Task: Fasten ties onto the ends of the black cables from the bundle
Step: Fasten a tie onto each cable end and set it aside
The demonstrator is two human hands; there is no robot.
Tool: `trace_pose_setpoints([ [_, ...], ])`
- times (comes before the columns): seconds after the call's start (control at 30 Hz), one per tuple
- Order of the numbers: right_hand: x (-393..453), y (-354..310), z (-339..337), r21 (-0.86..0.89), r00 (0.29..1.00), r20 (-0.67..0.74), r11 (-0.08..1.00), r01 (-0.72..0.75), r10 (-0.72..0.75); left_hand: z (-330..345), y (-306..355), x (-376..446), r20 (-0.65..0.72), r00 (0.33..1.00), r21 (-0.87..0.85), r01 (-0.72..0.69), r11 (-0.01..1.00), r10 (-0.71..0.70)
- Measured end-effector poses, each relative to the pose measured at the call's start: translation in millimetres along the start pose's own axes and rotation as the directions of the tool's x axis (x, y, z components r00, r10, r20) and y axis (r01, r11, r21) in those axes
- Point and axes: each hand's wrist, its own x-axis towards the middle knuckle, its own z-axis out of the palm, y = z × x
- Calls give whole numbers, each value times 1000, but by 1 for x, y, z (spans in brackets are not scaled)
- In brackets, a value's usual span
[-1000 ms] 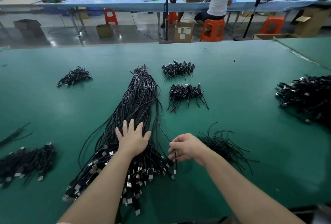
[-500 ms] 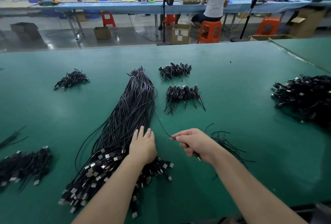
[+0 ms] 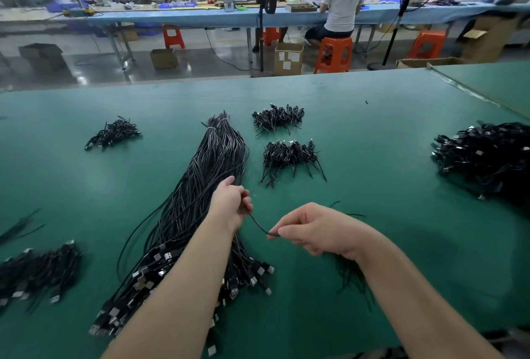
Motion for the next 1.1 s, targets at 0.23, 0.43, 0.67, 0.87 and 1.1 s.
trace_pose_setpoints([
  [0.23,-19,-17,-29,90,993,30,990,112,-115,-20,-13,12,-104,994,172,58,983,-40],
  [0.43,-33,-25,-47,155,989,21,978,141,-146,-45,-21,18,-173,984,407,40,913,34],
  [0.67,-33,-26,-81,503,952,-112,810,302,-286,-45,-18,14,-160,979,645,10,764,122],
  [0.87,-25,-28,-101,812,910,-353,411,414,-220,-37,-23,-14,184,981,744,-94,661,-68],
  [1.1,-7,-30,-93,874,894,-331,259,411,-304,-36,-25,-23,371,927,885,-368,-286,-43],
])
